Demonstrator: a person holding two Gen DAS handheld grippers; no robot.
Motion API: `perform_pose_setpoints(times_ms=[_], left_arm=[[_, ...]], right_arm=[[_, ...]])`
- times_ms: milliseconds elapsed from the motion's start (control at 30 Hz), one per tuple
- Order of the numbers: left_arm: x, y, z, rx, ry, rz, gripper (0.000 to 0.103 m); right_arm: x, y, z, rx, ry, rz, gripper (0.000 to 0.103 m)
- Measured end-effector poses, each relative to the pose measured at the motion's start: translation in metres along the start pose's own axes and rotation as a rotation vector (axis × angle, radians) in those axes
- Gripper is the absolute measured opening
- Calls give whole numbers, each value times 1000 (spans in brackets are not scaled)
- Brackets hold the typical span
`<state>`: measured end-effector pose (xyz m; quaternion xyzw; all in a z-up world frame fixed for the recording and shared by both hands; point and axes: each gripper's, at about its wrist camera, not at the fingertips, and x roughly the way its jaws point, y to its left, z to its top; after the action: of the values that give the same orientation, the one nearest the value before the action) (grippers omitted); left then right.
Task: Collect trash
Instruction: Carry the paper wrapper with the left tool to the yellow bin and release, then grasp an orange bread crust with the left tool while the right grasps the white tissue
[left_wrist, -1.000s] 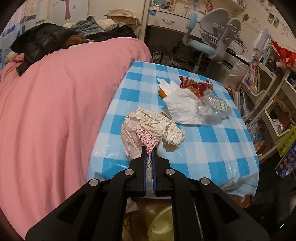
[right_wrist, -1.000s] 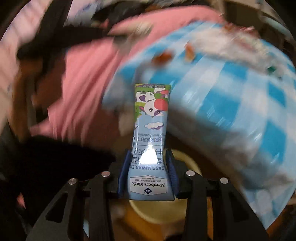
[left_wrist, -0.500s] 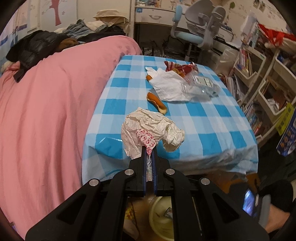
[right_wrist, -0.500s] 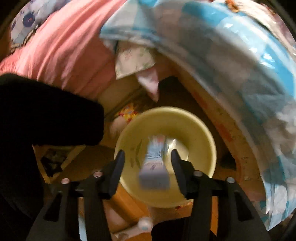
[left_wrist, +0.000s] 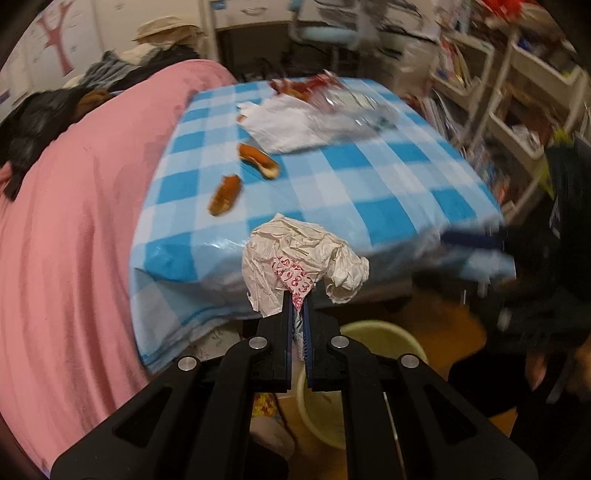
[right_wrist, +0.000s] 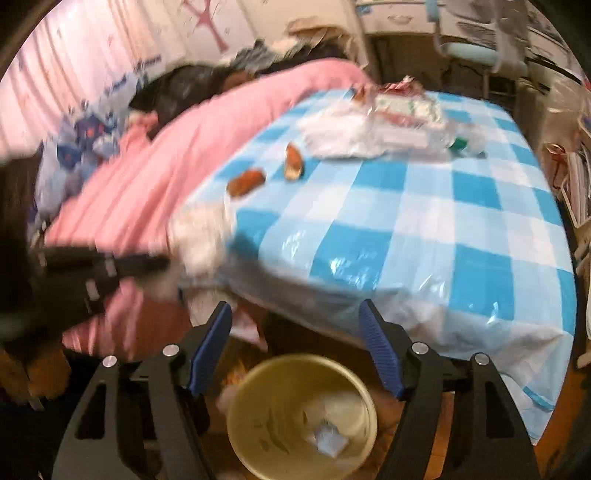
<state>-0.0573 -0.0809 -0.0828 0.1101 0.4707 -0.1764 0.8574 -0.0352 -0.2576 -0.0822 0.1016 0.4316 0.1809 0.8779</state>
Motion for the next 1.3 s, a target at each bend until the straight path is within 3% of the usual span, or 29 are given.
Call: perform_pose_setpoints(times_ms=[133,267,333,400,500,600,767,900,1133,1300], left_arm=[[5,-18,-10,71,42,-14,5],[18,-37,-26,164,136,-50,5],[22,-47,-34,212,176,-61,11],[23,-56,-42,252,202,-78,27],[18,-59,-44,271,180,-67,49],[12,-46,-34,214,132,-46,50],[2,3,-3,-9,-8,101,55],[13,41,21,-132,-19,188,56],[45,59,59,-135,4,218,56],[82,64,83,-138,63,190,56]], right_arm=[[-12,-9,5,27,-66,-5,70],[-16,-19,7,66,-100,-16,71],[-18,-23,9,90,-114,-13,71],[-23,-28,9,111,-128,-10,71],[-27,-34,8,137,-136,4,71],[-29,-34,8,139,-136,4,71],[-29,-28,15,108,-146,9,71],[-16,-25,34,85,-130,24,71],[22,-20,67,50,-98,45,71],[50,-17,87,40,-64,43,71]])
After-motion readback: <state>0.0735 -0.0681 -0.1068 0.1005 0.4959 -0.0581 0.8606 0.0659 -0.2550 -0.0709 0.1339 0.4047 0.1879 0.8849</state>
